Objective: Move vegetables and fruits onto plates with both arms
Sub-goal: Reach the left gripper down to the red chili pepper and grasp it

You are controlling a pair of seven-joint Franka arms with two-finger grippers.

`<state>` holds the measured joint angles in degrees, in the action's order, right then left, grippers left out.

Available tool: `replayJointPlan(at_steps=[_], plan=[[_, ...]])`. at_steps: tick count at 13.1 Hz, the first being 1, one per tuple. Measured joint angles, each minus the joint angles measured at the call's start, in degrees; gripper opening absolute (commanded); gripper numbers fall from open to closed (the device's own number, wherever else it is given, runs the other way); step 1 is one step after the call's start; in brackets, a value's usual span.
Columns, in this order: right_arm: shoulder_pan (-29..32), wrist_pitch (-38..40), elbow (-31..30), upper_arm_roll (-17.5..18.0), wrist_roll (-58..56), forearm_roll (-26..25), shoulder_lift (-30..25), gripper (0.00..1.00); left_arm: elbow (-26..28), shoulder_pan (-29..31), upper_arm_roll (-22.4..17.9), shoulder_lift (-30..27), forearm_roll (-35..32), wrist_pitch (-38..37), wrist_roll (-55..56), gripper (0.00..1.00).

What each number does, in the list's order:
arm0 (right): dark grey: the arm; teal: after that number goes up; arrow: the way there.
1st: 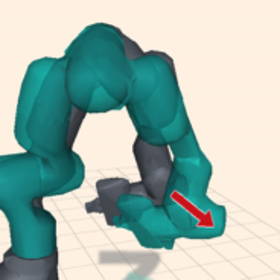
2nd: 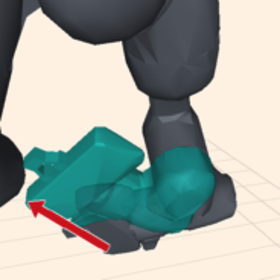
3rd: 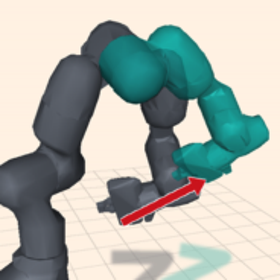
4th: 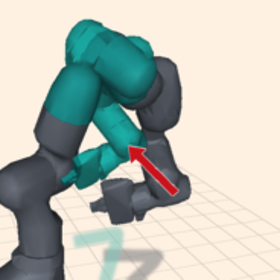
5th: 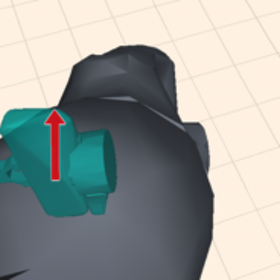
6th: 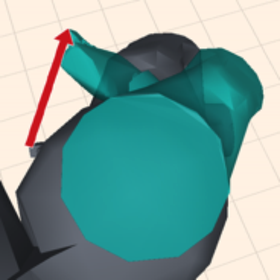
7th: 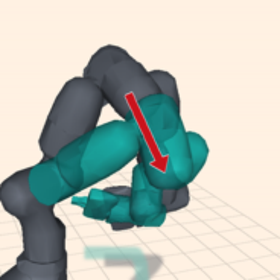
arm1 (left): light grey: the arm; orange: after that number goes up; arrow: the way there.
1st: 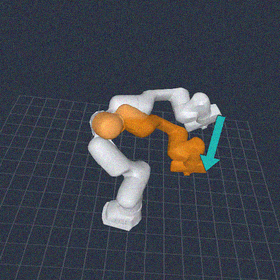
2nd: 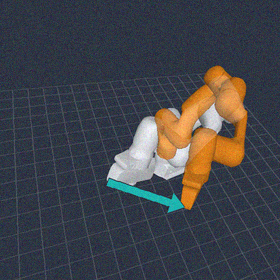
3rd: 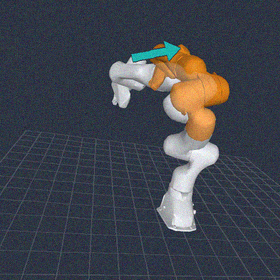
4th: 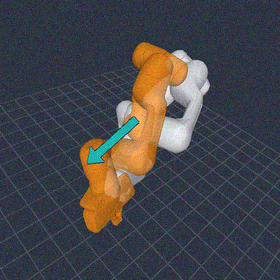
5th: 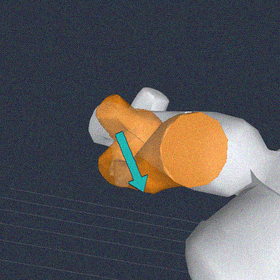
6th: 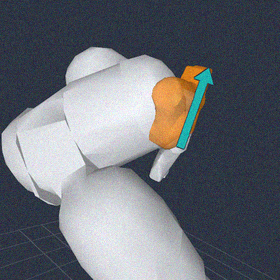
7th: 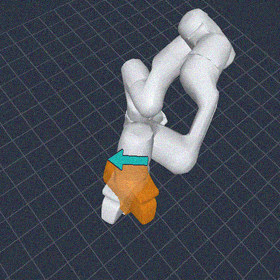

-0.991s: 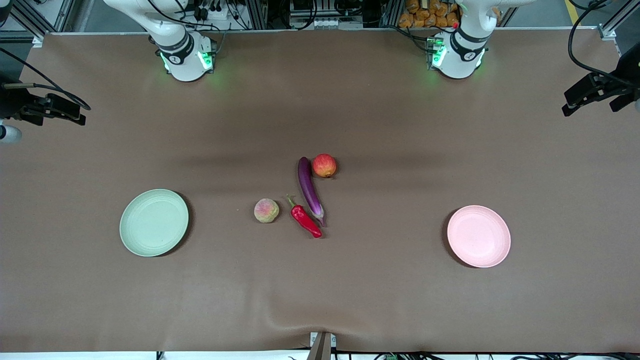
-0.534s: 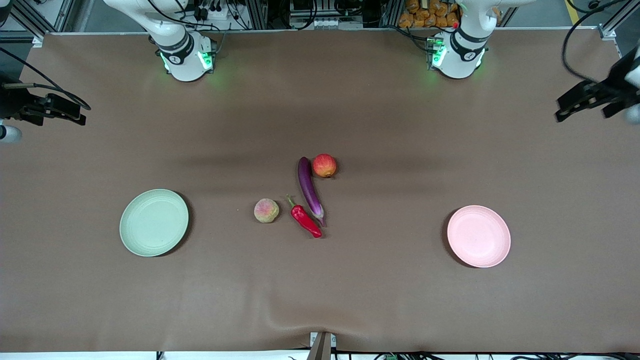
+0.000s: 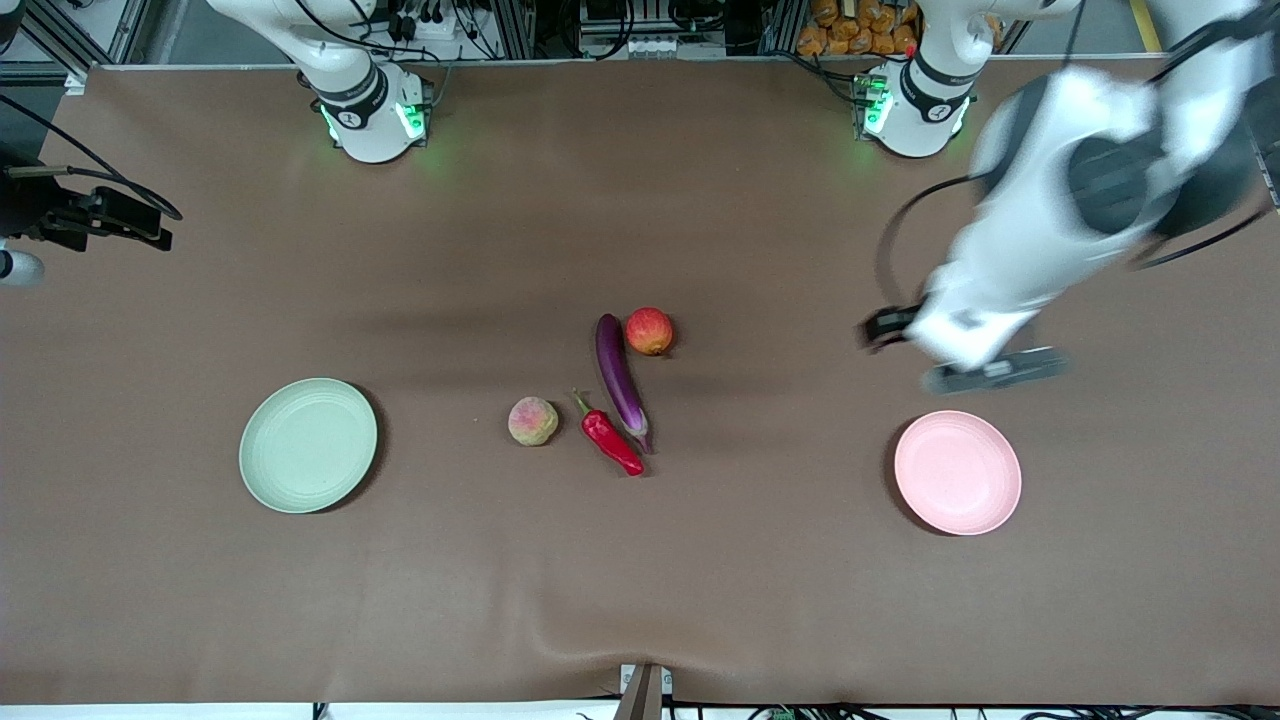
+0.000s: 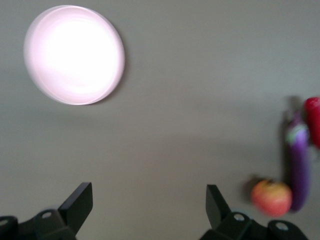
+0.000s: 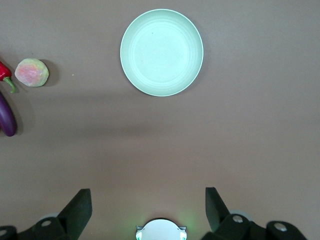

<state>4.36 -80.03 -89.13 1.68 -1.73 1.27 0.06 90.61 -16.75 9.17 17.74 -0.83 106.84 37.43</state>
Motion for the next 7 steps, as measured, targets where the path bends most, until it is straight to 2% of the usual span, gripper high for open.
replayJointPlan(at_steps=[4, 7], plan=[[0.0, 0.0, 0.0, 0.0, 0.0, 0.0, 0.0, 1.00, -7.0, -9.5, -0.3, 13.4, -0.6, 12.9, 17.2, 1.00], [0.0, 0.0, 0.0, 0.0, 0.0, 0.0, 0.0, 1.00, -12.4, -12.2, -0.5, 22.9, -0.9, 25.1, 24.1, 1.00]])
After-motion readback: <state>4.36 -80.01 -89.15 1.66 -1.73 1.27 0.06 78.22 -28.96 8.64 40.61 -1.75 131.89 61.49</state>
